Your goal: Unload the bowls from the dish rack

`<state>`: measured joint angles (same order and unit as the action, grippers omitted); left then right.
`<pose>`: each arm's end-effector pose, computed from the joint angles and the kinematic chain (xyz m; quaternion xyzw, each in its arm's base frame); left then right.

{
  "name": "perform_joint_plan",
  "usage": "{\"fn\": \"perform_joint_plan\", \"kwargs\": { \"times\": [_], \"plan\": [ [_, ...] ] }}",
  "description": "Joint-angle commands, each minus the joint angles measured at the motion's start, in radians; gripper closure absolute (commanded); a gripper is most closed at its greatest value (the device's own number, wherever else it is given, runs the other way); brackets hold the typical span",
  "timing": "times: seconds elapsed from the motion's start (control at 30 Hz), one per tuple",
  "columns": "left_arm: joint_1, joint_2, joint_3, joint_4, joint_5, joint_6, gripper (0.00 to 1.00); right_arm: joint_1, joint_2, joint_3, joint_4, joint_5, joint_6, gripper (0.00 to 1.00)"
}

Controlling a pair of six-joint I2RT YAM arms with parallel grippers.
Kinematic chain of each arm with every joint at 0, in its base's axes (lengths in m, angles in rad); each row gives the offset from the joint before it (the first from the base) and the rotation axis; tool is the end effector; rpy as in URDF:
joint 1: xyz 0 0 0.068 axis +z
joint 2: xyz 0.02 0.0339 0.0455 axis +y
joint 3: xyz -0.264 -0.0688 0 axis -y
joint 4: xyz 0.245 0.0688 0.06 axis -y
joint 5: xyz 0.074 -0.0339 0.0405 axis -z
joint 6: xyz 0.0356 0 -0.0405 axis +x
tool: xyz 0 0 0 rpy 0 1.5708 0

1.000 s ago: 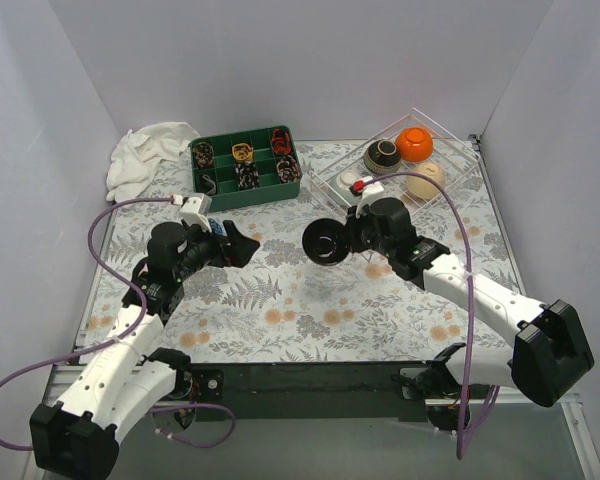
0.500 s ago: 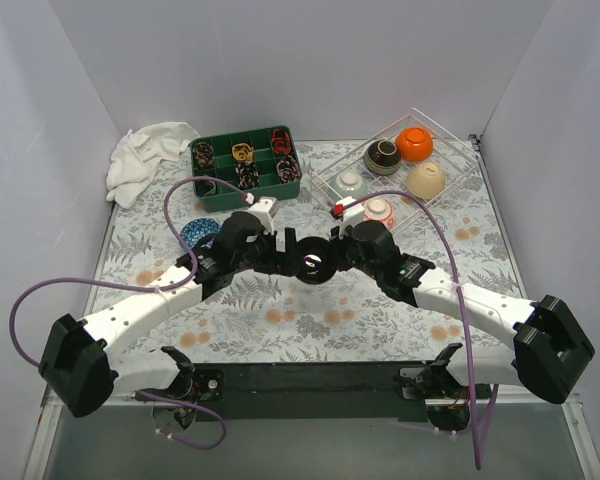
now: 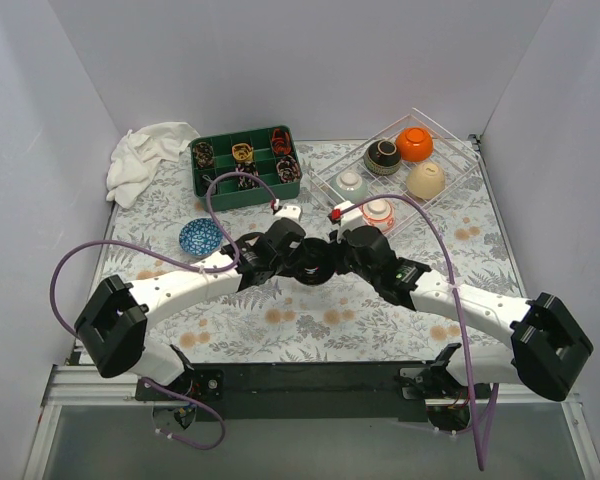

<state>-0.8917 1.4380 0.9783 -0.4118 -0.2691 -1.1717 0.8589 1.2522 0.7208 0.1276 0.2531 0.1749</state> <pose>0.1964 -0.2282 0.2373 -0.1754 0.9155 -0.2266 0.2824 0.1888 0.2052 0.2492 -0.2121 0.8032 0.1785 0.5272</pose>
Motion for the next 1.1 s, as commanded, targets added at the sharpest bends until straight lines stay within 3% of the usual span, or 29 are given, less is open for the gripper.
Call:
{"fn": "perform_joint_plan", "kwargs": {
  "times": [0.0,0.07,0.13,0.17,0.2,0.33,0.47,0.73,1.07],
  "plan": [
    [-0.009,-0.004,0.048,-0.033,-0.067,0.024,1.0,0.006,-0.007,0.005,0.133,0.021,0.002,0.99],
    [-0.009,0.001,0.051,-0.036,-0.068,0.023,1.0,0.006,-0.005,0.002,0.133,0.021,0.008,0.97],
    [-0.009,0.005,0.053,-0.044,-0.067,0.029,1.0,0.006,-0.004,-0.001,0.133,0.031,0.014,0.88],
    [-0.009,0.007,0.054,-0.045,-0.068,0.032,1.0,0.006,-0.007,-0.003,0.133,0.032,0.017,0.83],
    [-0.007,0.01,0.053,-0.047,-0.07,0.035,1.0,0.006,-0.01,-0.007,0.132,0.04,0.018,0.72],
    [0.031,0.018,0.036,-0.053,-0.076,0.043,1.0,0.006,-0.033,-0.021,0.133,0.074,0.026,0.52],
    [0.124,0.003,0.005,-0.039,0.008,0.044,1.0,0.006,-0.06,-0.043,0.132,0.113,0.024,0.31],
    [0.373,0.005,0.016,-0.038,0.179,0.112,1.0,0.005,-0.088,-0.07,0.133,0.137,0.032,0.22],
    [0.577,0.131,0.092,-0.032,0.35,0.153,1.0,-0.001,-0.091,-0.092,0.132,0.152,0.025,0.19]
  ]
}}
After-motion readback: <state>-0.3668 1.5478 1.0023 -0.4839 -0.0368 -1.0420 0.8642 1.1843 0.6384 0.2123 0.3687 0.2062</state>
